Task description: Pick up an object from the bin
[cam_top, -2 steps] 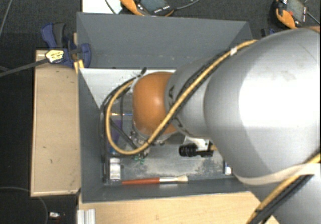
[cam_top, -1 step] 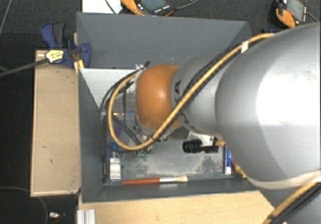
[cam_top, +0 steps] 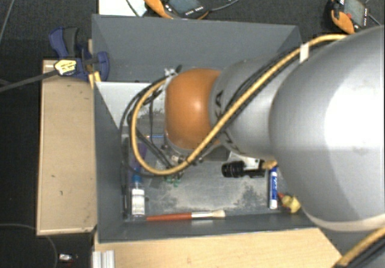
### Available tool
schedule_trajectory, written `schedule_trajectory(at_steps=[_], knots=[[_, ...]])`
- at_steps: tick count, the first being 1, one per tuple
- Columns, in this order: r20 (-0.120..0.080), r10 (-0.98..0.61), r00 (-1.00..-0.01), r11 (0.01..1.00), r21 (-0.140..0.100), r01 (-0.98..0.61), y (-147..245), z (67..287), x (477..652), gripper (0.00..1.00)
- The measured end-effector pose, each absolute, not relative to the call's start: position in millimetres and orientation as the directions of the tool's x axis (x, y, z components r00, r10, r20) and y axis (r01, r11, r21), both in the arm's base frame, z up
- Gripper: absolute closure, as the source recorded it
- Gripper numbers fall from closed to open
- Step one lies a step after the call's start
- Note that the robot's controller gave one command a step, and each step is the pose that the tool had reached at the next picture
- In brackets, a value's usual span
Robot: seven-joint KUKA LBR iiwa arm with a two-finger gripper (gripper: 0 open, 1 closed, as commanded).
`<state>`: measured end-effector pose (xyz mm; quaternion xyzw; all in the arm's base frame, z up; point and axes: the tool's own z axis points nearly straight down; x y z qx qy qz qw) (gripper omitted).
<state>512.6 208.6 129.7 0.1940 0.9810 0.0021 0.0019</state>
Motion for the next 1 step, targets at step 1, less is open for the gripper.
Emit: schedule_trajectory(at_steps=[1], knots=[[-0.001, 0.379, -0.926, 0.926, 0.003, 0.379, 208.2, 152.1, 511.9, 1.0]])
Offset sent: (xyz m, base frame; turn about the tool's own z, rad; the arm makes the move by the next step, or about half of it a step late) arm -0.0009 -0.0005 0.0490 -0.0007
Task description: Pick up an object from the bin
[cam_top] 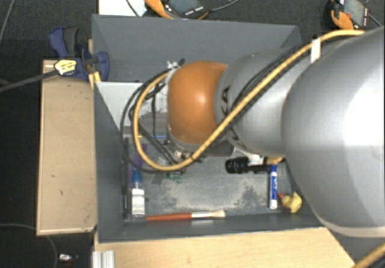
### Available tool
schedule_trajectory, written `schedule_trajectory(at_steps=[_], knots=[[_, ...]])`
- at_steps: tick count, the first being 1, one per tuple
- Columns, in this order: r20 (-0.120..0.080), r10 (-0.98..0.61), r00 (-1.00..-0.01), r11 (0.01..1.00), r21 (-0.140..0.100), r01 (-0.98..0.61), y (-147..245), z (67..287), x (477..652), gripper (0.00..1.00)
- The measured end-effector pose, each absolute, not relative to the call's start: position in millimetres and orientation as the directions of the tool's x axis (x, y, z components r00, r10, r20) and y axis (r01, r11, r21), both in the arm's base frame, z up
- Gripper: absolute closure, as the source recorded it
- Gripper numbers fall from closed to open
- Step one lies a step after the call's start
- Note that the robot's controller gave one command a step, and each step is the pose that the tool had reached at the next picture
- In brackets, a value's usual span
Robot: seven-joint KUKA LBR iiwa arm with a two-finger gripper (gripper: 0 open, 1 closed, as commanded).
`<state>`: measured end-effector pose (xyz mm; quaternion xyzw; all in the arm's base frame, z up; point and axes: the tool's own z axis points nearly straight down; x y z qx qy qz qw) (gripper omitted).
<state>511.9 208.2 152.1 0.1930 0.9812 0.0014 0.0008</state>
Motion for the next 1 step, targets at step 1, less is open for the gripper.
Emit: schedule_trajectory(at_steps=[1], knots=[[-0.002, 0.378, -0.926, 0.926, 0.004, 0.378, 208.1, 168.1, 512.4, 1.0]])
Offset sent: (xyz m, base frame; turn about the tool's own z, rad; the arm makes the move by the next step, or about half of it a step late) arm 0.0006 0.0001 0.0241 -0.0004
